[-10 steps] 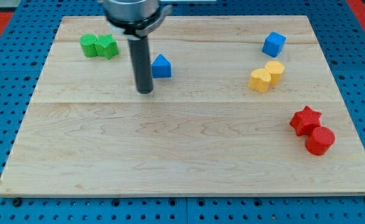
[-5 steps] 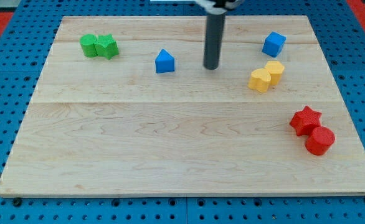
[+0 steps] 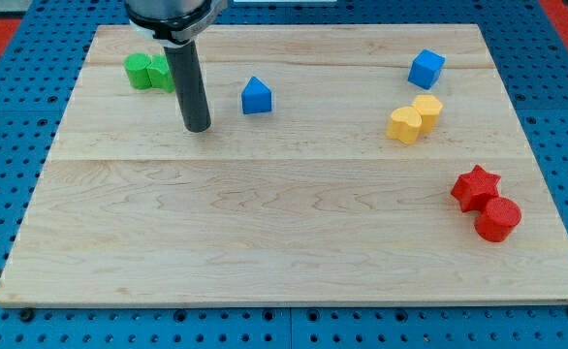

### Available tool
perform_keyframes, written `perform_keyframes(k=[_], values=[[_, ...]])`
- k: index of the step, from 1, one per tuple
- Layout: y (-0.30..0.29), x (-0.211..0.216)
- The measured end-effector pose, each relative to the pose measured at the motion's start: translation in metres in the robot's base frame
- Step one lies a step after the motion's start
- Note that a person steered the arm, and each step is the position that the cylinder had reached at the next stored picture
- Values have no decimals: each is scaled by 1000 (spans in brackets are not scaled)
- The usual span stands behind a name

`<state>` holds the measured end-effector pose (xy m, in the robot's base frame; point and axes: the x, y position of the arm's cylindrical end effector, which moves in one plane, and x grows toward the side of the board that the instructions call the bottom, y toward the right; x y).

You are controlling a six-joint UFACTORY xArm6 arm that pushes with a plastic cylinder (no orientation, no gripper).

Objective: Push the blue triangle into blue cube

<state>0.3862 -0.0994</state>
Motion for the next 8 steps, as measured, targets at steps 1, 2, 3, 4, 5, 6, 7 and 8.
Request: perform_keyframes(k=[1,2,3,4,5,6,7,8], values=[[37,-17],[48,-18],[82,-27],[133,-48],[113,-39],[43,-6],[-1,8],[-2,6]])
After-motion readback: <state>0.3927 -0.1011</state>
